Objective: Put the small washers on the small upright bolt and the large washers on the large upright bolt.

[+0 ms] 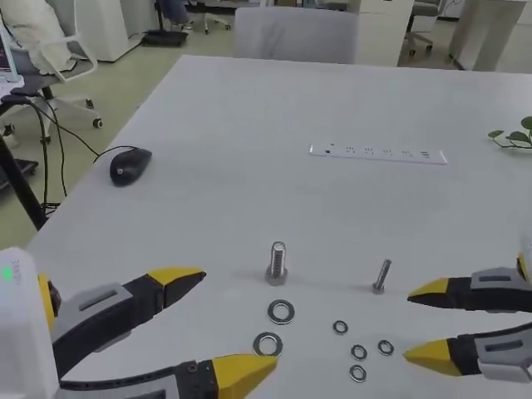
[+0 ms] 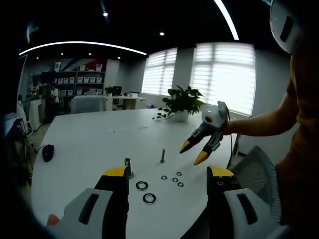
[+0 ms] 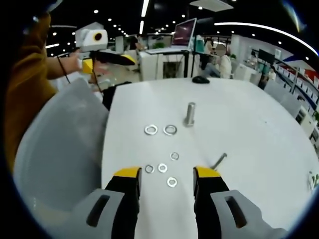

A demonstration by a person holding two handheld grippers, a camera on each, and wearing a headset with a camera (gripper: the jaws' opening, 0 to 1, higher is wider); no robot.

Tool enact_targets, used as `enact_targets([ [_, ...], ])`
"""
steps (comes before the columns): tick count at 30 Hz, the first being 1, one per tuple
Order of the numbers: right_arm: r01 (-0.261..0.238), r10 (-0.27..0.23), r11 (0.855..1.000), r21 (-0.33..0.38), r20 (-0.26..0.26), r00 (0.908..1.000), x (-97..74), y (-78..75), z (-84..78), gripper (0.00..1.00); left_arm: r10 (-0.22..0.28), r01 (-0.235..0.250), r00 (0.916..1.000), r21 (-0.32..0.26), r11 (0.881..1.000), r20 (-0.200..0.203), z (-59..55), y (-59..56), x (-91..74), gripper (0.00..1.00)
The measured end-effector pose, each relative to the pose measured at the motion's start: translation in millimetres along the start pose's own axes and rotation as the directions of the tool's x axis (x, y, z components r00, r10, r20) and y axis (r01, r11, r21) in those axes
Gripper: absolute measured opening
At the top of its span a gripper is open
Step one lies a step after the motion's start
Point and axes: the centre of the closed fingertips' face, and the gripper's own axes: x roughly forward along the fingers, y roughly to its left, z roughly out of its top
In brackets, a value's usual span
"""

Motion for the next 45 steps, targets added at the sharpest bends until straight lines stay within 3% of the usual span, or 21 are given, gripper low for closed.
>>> enact_targets([
  [7,-0.038,0.034,0.999,-0.038,-0.088,0.9955,11.2,-3.2,-15.1,0.41,0.007,-0.007,1.0000,0.001,1.000,0.000,4.4,4.3,1.7,0.62],
  [16,-0.094,0.080,0.993,-0.068,-0.184,0.9797,24.4,-6.4,-33.5,0.39,0.018,-0.018,0.9998,0.002,1.000,-0.005,7.9,11.3,3.9,0.62],
  [23,-0.143,0.118,0.986,-0.085,-0.248,0.9614,34.2,-5.6,-45.8,0.33,-0.003,0.003,1.0000,-0.005,1.000,-0.005,7.3,9.1,14.4,0.62],
  [33,-0.202,0.145,0.971,-0.126,-0.358,0.9223,42.2,-10.3,-58.5,0.30,-0.033,0.033,0.9994,0.002,0.999,-0.004,9.3,5.0,19.7,0.62],
  [38,-0.225,0.156,0.964,-0.143,-0.384,0.9102,46.4,-10.1,-55.6,0.27,-0.036,0.036,0.9993,-0.001,0.999,0.007,11.6,4.5,19.0,0.62],
  [42,-0.250,0.142,0.950,-0.188,-0.455,0.8790,46.9,-10.5,-62.5,0.27,-0.041,0.041,0.9991,-0.001,0.999,0.001,8.1,3.1,18.5,0.62],
  [43,-0.248,0.149,0.952,-0.181,-0.434,0.8885,49.5,-9.7,-59.0,0.26,-0.041,0.041,0.9991,-0.005,0.999,0.002,7.7,3.0,18.2,0.62],
  [45,-0.249,0.149,0.953,-0.175,-0.444,0.8836,49.2,-10.7,-59.2,0.25,-0.039,0.039,0.9992,-0.006,0.999,0.003,7.4,3.1,17.8,0.62],
])
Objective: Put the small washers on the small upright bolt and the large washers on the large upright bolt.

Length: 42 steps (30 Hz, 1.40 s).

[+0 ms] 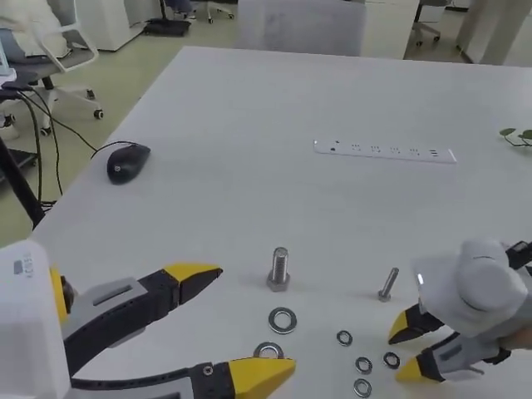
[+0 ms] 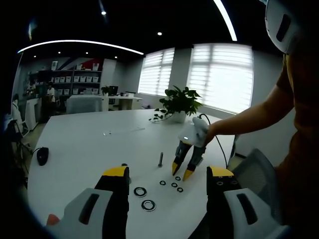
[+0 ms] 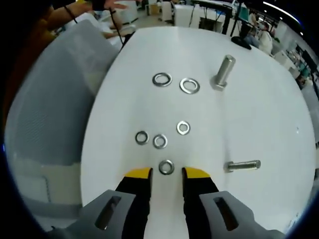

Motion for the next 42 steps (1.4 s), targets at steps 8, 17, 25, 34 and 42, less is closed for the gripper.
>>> enact_targets([
  [8,-0.006,0.001,0.996,-0.084,-0.055,0.9985,0.7,1.4,0.5,0.23,-0.001,0.001,1.0000,0.000,1.000,-0.003,-1.6,-0.3,-0.6,0.62],
  [17,-0.017,0.008,0.993,-0.117,-0.075,0.9971,1.6,2.3,2.2,0.20,0.009,-0.009,0.9999,-0.005,1.000,0.005,-2.2,-0.1,-2.8,0.62],
  [25,-0.005,-0.006,0.991,-0.133,-0.085,0.9964,1.8,0.0,2.5,0.15,0.019,-0.019,0.9998,-0.004,1.000,0.008,-3.0,-0.8,-4.7,0.62],
  [34,0.003,-0.015,0.993,-0.119,-0.096,0.9952,2.0,-1.2,2.3,0.14,0.027,-0.027,0.9995,-0.003,1.000,0.013,-2.3,-0.9,-7.3,0.62],
  [42,0.009,-0.018,0.996,-0.090,-0.089,0.9959,1.5,-2.1,2.2,0.12,0.023,-0.023,0.9996,0.002,1.000,0.016,-1.6,-4.3,-7.0,0.62],
])
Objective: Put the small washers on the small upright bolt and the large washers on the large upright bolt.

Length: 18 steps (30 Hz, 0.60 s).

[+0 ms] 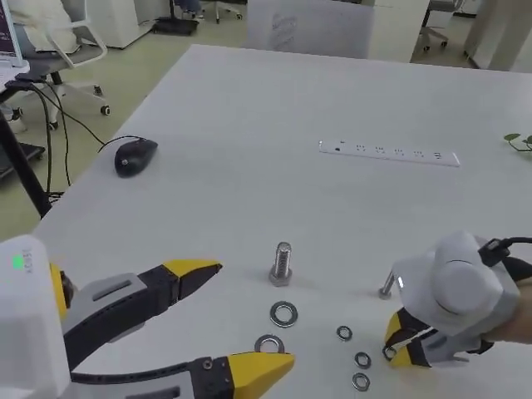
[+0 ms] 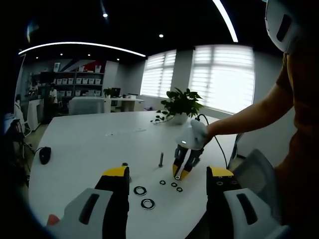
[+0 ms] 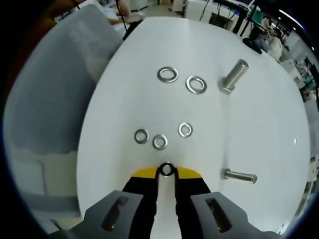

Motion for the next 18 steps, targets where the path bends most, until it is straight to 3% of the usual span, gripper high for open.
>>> enact_targets([
  [6,0.004,-0.004,0.999,0.046,0.008,1.0000,-6.7,-4.0,-1.0,0.12,-0.001,0.001,1.0000,-0.001,1.000,-0.005,-2.3,-1.2,-0.7,0.62],
  [18,0.074,-0.074,0.992,0.104,-0.001,0.9972,-57.2,-29.7,-6.3,0.12,-0.008,0.008,0.9999,-0.003,1.000,0.010,0.8,-4.6,3.4,0.62],
])
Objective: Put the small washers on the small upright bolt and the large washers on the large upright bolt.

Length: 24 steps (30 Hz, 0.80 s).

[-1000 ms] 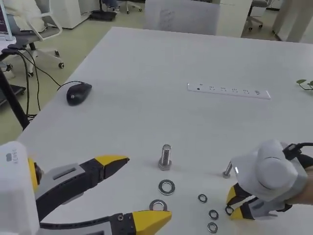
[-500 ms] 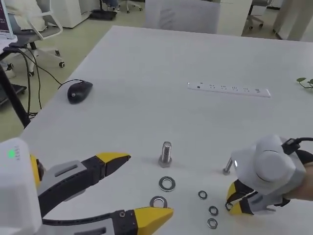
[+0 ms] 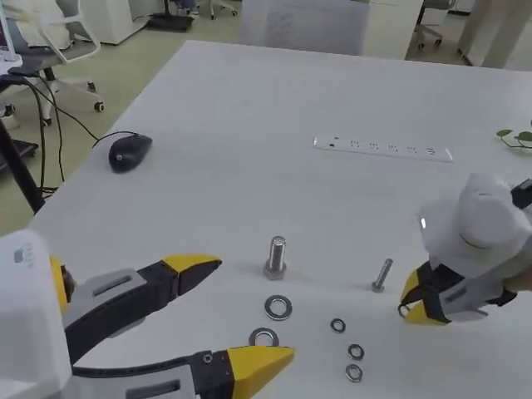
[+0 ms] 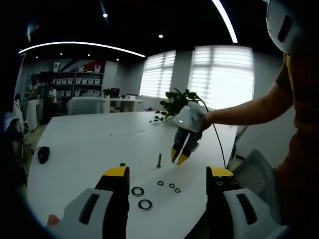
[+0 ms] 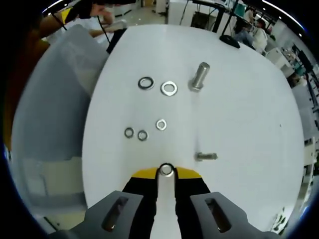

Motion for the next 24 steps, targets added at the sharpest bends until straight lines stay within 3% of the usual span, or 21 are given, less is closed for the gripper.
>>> enact_targets([
  [6,0.056,-0.056,0.998,0.006,0.004,0.9984,-16.2,-24.1,8.2,0.12,-0.010,0.010,0.9999,0.011,1.000,-0.006,0.7,-2.1,0.9,0.62],
  [11,0.083,-0.083,0.997,0.004,-0.006,0.9965,-18.8,-41.8,16.2,0.12,-0.007,0.007,0.9999,0.017,1.000,-0.011,0.8,-0.6,0.1,0.62],
  [24,0.037,-0.037,0.999,-0.009,-0.051,0.9980,-6.3,-49.4,20.3,0.12,0.006,-0.005,1.0000,0.008,1.000,-0.007,-1.7,4.0,-2.1,0.62],
])
